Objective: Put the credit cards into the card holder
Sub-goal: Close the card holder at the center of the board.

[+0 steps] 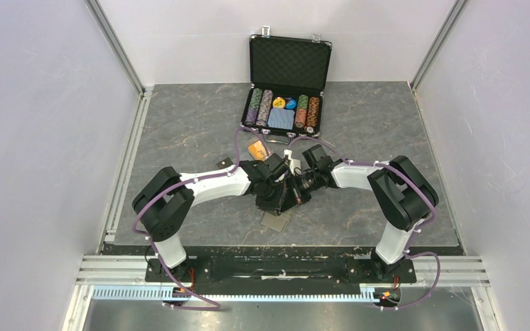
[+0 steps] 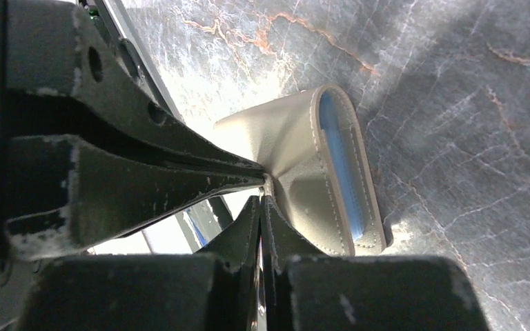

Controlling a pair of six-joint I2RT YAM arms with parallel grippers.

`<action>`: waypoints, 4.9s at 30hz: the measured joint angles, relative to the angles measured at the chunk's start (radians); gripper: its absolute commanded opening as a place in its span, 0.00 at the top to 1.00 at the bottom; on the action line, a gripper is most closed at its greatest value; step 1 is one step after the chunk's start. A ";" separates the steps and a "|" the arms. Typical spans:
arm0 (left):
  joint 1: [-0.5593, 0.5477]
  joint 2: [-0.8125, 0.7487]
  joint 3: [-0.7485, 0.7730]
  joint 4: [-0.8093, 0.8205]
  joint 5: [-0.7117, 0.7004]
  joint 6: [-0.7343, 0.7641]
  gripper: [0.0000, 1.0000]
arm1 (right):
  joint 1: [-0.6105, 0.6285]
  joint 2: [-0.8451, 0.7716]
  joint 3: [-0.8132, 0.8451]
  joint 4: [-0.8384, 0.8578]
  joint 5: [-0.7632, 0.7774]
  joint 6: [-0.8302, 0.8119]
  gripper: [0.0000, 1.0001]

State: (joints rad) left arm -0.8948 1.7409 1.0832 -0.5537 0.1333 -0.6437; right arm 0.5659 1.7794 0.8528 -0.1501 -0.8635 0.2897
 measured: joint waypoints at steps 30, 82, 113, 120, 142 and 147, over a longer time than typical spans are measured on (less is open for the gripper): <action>-0.003 0.001 0.001 0.008 0.003 -0.018 0.98 | 0.005 0.061 0.014 -0.061 -0.038 -0.002 1.00; 0.090 -0.099 -0.238 0.322 0.266 -0.166 0.80 | -0.011 -0.089 -0.177 0.083 0.022 0.139 1.00; 0.073 -0.082 -0.117 0.139 0.159 -0.106 0.98 | -0.011 -0.126 -0.172 0.150 0.054 0.155 1.00; 0.060 -0.082 -0.109 0.105 0.113 -0.086 0.98 | -0.005 -0.122 -0.168 0.169 0.054 0.167 1.00; 0.046 -0.082 -0.090 0.092 0.083 -0.067 0.98 | 0.004 -0.039 -0.066 0.070 0.140 0.122 1.00; 0.046 -0.082 -0.082 0.085 0.079 -0.066 0.98 | 0.006 -0.049 -0.067 0.054 0.152 0.102 1.00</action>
State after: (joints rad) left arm -0.8486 1.6592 1.0008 -0.4686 0.2119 -0.7101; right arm 0.5724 1.7306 0.7860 -0.0963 -0.7116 0.3920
